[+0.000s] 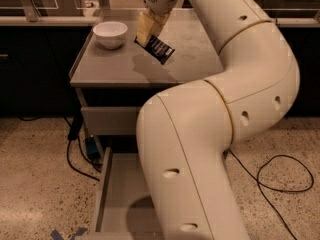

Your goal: Place rxbar blueberry into middle drawer

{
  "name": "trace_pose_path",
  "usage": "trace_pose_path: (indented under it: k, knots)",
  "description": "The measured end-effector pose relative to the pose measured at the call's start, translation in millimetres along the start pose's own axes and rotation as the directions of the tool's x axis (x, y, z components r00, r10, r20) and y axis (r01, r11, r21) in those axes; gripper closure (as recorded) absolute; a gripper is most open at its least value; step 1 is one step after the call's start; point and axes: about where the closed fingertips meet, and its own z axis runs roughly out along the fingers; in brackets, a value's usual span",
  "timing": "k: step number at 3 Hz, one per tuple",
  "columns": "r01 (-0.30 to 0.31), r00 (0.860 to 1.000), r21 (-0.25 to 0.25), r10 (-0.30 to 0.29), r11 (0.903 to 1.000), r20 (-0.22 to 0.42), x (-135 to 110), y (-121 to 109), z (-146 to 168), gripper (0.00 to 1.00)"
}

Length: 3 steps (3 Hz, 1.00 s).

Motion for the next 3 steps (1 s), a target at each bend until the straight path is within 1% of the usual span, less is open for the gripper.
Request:
trace_pose_path:
  k: [1, 2, 3]
  knots:
    - [0.055, 0.996, 0.047, -0.058, 0.9974, 0.067, -19.0, 25.8, -33.7, 1.0]
    - [0.07, 0.994, 0.071, -0.076, 0.995, 0.083, -13.5, 34.0, -51.2, 1.0]
    - [0.07, 0.994, 0.07, -0.076, 0.9951, 0.083, -13.4, 34.1, -51.2, 1.0]
